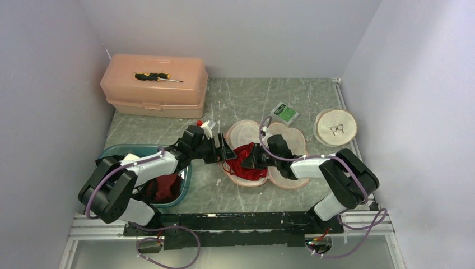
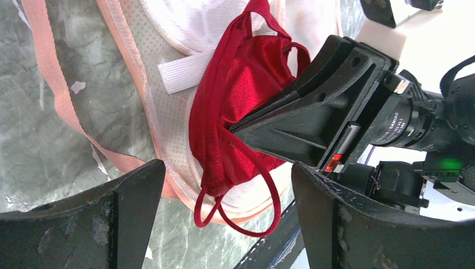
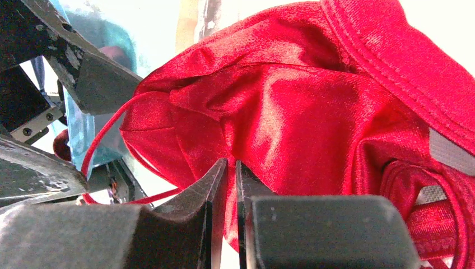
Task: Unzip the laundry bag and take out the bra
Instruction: Adjust the bra in the laundry bag.
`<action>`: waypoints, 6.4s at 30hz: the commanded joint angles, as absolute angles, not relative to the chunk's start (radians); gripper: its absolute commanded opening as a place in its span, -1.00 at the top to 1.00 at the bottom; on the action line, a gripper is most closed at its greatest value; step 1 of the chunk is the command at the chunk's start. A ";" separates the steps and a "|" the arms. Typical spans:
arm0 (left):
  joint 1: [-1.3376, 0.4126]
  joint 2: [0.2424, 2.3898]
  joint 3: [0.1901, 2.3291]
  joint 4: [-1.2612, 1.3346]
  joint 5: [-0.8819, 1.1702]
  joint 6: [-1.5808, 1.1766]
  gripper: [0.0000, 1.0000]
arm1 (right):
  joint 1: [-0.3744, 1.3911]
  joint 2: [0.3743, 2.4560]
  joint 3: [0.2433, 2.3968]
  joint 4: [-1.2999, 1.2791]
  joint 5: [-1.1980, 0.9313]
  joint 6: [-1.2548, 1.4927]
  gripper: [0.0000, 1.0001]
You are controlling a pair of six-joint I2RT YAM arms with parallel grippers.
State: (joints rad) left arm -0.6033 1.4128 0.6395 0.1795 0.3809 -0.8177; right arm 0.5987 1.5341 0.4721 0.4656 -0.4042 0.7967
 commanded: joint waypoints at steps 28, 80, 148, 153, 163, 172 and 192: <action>-0.637 1.582 0.896 0.004 0.371 -0.713 -0.41 | 0.596 1.043 0.603 -0.059 -0.151 0.645 0.01; -0.630 1.505 0.766 0.202 0.474 -0.815 -0.66 | 0.400 0.972 0.350 0.080 -0.236 0.803 -0.19; -0.588 1.344 0.658 0.105 0.350 -0.780 -0.67 | 0.406 1.388 0.390 0.408 -0.353 0.714 0.74; -0.586 1.357 0.659 0.111 0.353 -0.781 -0.67 | 0.410 1.265 0.383 0.297 -0.253 0.700 0.12; -0.587 1.383 0.655 0.173 0.381 -0.814 -0.68 | 0.426 0.990 0.431 0.105 -0.224 0.649 -0.16; -0.588 1.422 0.640 0.257 0.455 -0.907 -0.68 | 0.504 1.131 0.497 0.346 -0.534 0.703 0.69; -0.588 1.529 0.718 0.097 0.489 -0.961 -0.68 | 0.530 1.544 0.441 0.490 -0.427 0.743 0.84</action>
State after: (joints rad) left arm -0.5903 1.5051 0.6689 0.1001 0.4660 -0.9512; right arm 0.5240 1.5101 0.4473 0.4500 -0.4946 0.7399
